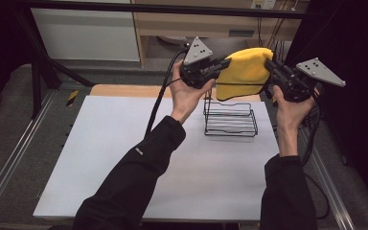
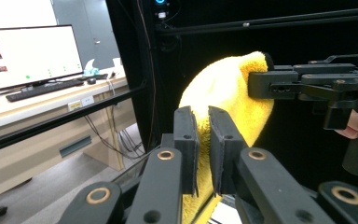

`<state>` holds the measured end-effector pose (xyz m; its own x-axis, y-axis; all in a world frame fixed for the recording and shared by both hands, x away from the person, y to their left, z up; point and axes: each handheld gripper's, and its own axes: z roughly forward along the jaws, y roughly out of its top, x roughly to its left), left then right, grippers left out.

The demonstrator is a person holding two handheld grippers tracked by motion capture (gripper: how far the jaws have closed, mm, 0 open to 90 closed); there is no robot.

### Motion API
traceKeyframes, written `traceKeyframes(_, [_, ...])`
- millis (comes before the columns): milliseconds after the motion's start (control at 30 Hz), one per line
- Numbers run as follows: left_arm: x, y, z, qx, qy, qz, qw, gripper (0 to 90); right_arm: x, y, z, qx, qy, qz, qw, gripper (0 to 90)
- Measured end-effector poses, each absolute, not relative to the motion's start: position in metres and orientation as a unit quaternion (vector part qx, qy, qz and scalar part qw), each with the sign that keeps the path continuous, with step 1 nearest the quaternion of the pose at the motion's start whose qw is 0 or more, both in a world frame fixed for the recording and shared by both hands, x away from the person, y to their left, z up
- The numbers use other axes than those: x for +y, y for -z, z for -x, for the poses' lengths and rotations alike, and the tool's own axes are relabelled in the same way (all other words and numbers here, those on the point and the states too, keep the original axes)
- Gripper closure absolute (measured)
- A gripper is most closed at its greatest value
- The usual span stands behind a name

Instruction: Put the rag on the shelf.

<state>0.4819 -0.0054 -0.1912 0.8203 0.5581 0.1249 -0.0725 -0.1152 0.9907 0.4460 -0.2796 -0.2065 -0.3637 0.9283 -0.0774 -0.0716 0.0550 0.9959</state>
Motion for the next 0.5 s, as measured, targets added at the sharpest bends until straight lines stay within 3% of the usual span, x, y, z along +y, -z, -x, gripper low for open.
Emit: traceKeyframes(500, [-0.01,0.235,-0.456,0.171,-0.199,-0.748,0.61,81.9,-0.287,0.25,-0.419,0.607,-0.575,-0.374,0.4,79.3])
